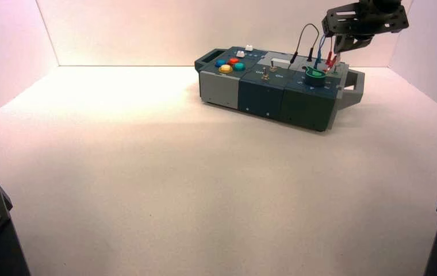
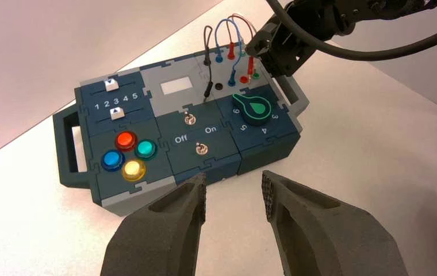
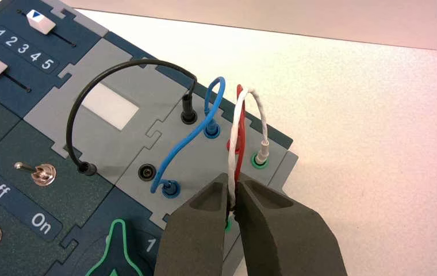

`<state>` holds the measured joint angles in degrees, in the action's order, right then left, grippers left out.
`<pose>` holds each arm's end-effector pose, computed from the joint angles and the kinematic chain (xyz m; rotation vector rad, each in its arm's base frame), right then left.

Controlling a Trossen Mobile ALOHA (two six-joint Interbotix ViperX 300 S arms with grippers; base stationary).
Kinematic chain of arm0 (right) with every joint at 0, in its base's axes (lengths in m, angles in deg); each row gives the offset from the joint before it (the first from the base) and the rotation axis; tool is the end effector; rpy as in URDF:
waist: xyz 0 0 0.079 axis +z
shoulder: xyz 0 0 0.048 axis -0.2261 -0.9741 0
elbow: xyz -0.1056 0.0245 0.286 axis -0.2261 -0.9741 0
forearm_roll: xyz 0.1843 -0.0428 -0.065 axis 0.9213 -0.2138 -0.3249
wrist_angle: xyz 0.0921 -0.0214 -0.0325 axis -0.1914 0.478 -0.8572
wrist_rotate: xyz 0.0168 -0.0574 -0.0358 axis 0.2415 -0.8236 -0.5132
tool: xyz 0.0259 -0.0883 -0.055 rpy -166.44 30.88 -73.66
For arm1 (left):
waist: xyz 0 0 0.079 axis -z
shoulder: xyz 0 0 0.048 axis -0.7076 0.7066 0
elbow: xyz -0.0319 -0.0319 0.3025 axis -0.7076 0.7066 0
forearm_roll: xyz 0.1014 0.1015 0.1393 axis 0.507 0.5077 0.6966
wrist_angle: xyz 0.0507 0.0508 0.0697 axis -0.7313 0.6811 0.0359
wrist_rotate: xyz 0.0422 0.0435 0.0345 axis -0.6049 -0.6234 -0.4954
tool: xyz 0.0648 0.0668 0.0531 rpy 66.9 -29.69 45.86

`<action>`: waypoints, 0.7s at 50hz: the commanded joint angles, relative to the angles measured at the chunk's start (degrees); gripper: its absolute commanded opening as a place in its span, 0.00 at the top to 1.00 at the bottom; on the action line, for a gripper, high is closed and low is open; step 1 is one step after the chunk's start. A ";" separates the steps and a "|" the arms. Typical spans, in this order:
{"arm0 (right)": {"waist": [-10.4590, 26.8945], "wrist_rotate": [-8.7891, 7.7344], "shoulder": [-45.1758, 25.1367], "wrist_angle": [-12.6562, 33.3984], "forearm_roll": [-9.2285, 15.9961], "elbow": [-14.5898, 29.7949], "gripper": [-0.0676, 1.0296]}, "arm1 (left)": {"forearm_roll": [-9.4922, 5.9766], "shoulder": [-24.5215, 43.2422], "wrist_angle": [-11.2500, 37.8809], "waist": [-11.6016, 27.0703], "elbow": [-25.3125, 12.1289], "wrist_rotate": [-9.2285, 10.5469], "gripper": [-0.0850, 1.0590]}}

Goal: Insert the white wire.

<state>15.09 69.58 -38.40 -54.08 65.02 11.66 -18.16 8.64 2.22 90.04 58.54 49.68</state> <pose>0.4221 0.0149 0.0739 -0.0809 0.8221 0.0624 0.2831 -0.3020 0.2041 0.2474 0.6593 -0.8278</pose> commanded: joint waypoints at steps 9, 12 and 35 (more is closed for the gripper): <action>-0.18 -0.09 2.81 0.97 -0.09 0.18 0.96 | 0.09 -0.53 -0.53 0.35 -1.49 -0.18 0.47; -0.26 -0.09 2.90 0.97 -0.09 0.09 0.96 | 0.09 -0.44 -0.53 0.35 -1.49 -0.18 0.47; -0.18 -0.09 3.78 1.58 0.00 -0.62 0.96 | 0.18 -0.44 -0.53 0.35 -1.67 -0.18 0.47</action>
<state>15.09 69.67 -36.73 -52.76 65.10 10.51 -18.16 8.82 2.22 90.04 58.45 49.59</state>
